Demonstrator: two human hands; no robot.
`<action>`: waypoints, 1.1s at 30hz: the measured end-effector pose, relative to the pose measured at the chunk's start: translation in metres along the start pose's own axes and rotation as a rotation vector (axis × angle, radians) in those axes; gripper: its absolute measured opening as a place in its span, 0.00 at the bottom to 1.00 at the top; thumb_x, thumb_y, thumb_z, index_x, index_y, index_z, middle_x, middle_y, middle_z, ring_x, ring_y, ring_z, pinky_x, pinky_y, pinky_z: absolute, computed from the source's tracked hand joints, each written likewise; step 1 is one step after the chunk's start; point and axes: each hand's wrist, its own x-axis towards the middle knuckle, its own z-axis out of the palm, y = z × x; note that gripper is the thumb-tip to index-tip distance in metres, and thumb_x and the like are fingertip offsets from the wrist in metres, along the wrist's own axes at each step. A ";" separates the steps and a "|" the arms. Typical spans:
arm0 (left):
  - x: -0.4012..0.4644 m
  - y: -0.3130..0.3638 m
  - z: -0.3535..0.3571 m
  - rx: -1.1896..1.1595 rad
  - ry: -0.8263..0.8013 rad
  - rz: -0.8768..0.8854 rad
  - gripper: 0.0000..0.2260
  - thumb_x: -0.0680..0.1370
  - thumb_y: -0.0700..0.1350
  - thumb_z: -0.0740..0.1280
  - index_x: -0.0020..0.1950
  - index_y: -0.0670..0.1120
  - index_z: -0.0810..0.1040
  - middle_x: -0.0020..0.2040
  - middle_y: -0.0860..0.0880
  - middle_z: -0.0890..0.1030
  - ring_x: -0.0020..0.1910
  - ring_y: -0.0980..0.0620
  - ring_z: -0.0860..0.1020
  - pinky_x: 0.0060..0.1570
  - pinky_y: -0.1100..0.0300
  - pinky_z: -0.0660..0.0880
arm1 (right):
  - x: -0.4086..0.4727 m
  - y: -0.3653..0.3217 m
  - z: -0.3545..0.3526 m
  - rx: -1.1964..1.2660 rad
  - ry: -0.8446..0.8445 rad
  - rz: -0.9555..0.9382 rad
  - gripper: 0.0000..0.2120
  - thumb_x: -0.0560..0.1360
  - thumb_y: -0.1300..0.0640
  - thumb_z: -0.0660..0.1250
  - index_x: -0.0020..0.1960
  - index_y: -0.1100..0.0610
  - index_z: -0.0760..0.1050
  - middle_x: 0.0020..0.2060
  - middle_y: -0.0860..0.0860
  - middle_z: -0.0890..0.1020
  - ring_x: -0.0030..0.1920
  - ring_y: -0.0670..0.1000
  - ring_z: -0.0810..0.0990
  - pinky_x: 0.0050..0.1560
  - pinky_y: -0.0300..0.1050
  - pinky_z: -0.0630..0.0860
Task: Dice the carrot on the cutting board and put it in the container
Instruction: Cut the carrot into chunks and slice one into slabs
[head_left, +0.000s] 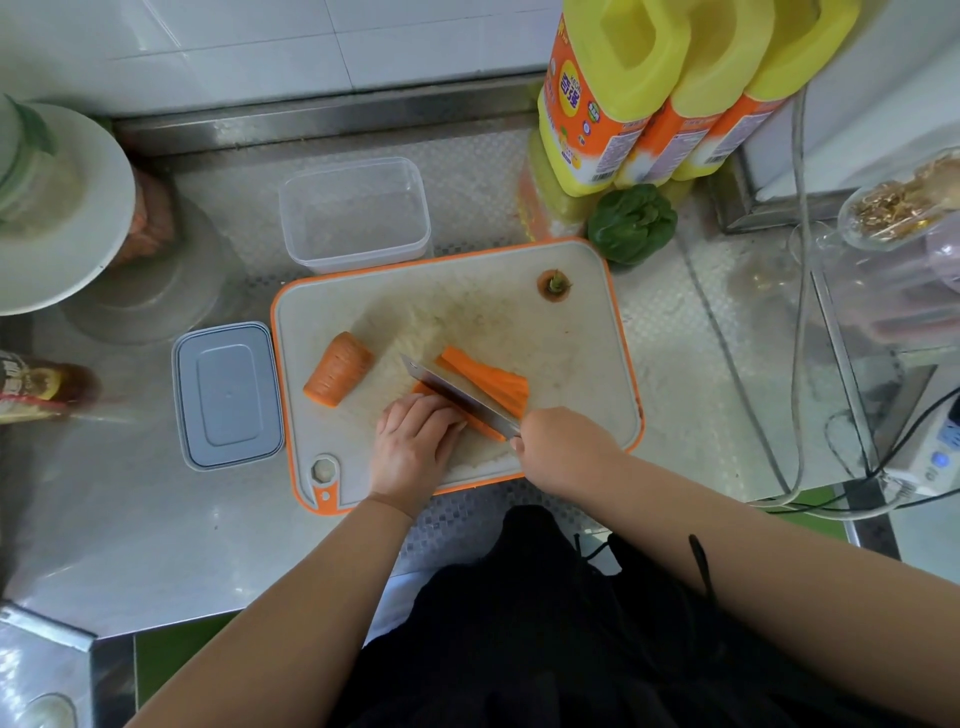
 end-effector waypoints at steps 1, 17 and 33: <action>0.000 0.000 0.000 0.002 -0.004 -0.002 0.05 0.77 0.43 0.70 0.44 0.42 0.83 0.47 0.46 0.82 0.52 0.45 0.76 0.53 0.51 0.72 | 0.001 0.000 0.002 -0.002 0.005 -0.003 0.07 0.80 0.60 0.58 0.43 0.57 0.71 0.32 0.50 0.69 0.40 0.55 0.75 0.40 0.46 0.71; -0.003 0.000 0.000 0.008 -0.056 -0.035 0.07 0.78 0.43 0.68 0.45 0.41 0.83 0.47 0.45 0.82 0.52 0.45 0.76 0.54 0.50 0.73 | 0.009 0.008 0.041 -0.021 0.171 -0.063 0.11 0.81 0.60 0.55 0.60 0.61 0.71 0.50 0.55 0.80 0.51 0.56 0.80 0.50 0.49 0.75; 0.155 0.010 -0.027 0.566 -1.116 -0.264 0.16 0.73 0.54 0.71 0.57 0.48 0.79 0.54 0.46 0.80 0.55 0.42 0.78 0.54 0.46 0.76 | -0.001 0.008 0.042 -0.056 0.238 -0.050 0.09 0.80 0.62 0.57 0.58 0.61 0.71 0.47 0.55 0.82 0.48 0.58 0.82 0.40 0.44 0.70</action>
